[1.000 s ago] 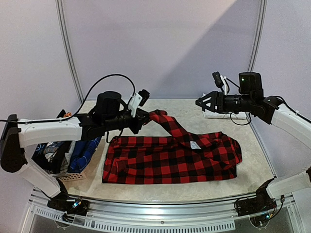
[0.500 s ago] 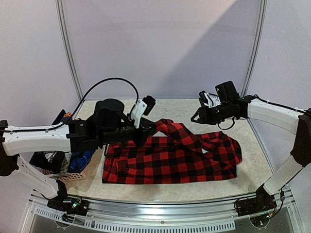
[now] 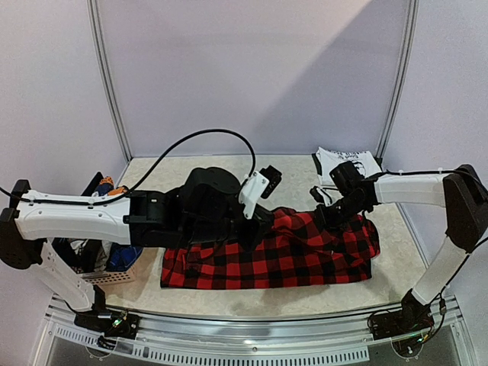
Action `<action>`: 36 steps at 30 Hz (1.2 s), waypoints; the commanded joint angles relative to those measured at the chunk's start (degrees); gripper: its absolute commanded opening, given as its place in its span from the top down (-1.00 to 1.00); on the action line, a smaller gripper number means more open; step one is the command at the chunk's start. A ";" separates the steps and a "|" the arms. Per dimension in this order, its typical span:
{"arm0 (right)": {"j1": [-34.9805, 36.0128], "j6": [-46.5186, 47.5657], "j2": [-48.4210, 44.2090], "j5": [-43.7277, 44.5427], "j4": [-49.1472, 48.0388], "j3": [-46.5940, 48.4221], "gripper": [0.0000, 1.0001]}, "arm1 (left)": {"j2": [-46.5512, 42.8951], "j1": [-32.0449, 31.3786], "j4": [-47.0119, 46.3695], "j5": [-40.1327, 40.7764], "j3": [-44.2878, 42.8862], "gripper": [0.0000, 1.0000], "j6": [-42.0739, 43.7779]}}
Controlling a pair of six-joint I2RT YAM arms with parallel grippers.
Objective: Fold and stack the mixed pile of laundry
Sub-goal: Adjust the 1/3-folded shirt at the center of the board.
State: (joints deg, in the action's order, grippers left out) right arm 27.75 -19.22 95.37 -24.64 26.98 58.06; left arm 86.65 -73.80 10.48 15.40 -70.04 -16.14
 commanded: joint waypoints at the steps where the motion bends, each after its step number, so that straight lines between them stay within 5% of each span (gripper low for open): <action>1: 0.95 -0.79 0.31 -1.98 -1.40 -2.49 0.52 | -0.79 -0.73 3.11 2.76 -1.82 1.00 -4.59; 12: 2.21 0.34 2.41 -1.28 0.11 -2.77 0.53 | 0.09 -0.60 7.49 16.49 -2.12 1.00 -7.24; 36: -2.98 -8.14 -7.06 24.27 -0.79 6.72 0.24 | 9.41 14.19 18.61 29.46 -3.84 1.00 -13.13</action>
State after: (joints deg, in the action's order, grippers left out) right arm 25.71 -25.69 90.50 -4.73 27.42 64.42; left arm 94.11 -62.37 24.43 39.72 -72.07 -27.38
